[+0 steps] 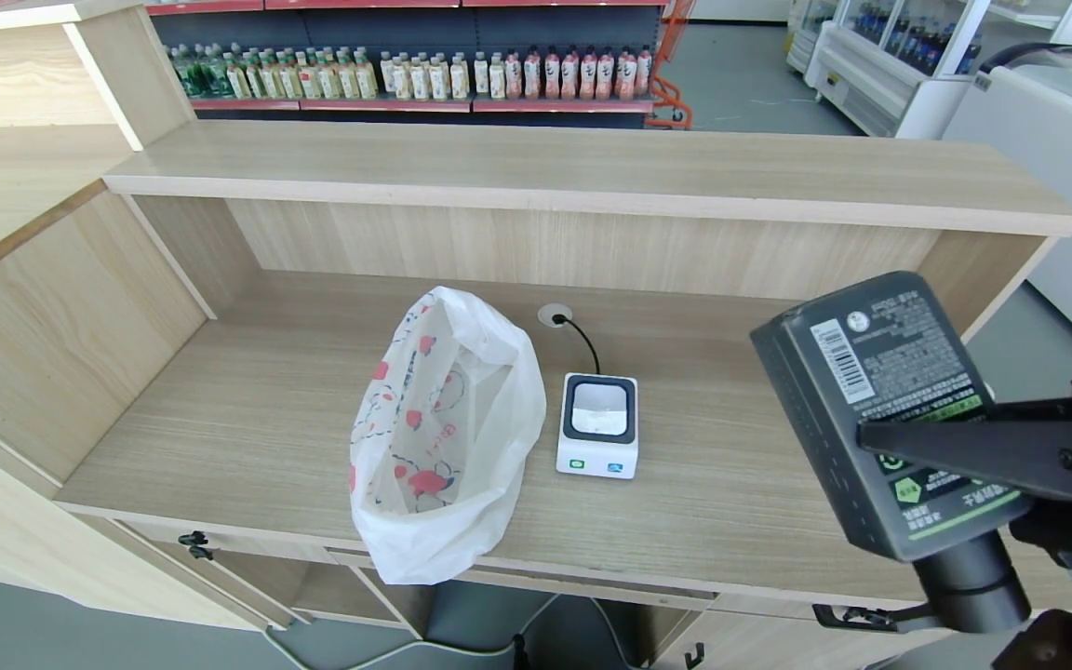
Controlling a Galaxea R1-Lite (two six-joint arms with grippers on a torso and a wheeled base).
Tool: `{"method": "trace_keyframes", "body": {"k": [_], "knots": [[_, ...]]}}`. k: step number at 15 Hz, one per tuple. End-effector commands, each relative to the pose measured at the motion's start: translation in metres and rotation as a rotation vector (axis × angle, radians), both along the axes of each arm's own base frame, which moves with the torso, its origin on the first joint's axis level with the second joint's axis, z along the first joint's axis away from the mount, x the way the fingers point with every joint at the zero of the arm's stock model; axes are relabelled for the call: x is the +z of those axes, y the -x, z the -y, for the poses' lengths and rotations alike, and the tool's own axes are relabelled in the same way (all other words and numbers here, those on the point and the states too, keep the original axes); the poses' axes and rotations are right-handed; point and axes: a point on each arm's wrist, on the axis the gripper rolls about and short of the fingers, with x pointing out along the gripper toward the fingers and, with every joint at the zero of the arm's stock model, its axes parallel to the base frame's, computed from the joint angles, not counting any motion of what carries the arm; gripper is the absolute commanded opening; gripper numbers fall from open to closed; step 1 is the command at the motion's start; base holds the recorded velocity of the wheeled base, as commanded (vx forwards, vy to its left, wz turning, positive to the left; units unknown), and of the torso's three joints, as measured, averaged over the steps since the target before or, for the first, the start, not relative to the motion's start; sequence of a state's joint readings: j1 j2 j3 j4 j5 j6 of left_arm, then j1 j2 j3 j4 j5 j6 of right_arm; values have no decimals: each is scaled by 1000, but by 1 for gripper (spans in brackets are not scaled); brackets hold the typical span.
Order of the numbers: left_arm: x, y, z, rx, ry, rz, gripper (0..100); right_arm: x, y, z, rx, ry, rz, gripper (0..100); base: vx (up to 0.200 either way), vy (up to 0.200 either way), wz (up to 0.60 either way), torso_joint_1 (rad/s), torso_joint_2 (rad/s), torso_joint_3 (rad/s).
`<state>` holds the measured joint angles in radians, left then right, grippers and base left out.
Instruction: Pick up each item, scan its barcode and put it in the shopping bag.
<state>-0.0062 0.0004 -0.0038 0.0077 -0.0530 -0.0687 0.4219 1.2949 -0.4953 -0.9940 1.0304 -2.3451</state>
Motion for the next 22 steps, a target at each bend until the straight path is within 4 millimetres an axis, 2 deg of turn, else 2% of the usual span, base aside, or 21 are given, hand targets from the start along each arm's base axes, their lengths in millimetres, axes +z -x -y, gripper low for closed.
{"method": "trace_keyframes", "body": {"k": [1,4,16,18,19,20,21,22], "knots": [[0,0,0,1,0,0,100,-2,11,-29,166,-29,96,0,0,0,0,0,0,0],[0,0,0,-1,0,0,100,1,18,-43,247,-60,137,0,0,0,0,0,0,0],[0,0,0,1,0,0,100,-1,24,-52,297,-58,118,0,0,0,0,0,0,0],[0,0,0,1,0,0,100,11,20,-48,258,-82,73,0,0,0,0,0,0,0],[0,0,0,-1,0,1,100,21,11,-32,101,-124,-43,0,0,0,0,0,0,0],[0,0,0,1,0,1,100,22,2,-9,-107,-197,-285,0,0,0,0,0,0,0],[0,0,0,-1,0,1,100,21,2,-7,-124,-205,-307,0,0,0,0,0,0,0],[0,0,0,-1,0,0,100,8,-4,31,-422,-485,-845,0,0,0,0,0,0,0]]}}
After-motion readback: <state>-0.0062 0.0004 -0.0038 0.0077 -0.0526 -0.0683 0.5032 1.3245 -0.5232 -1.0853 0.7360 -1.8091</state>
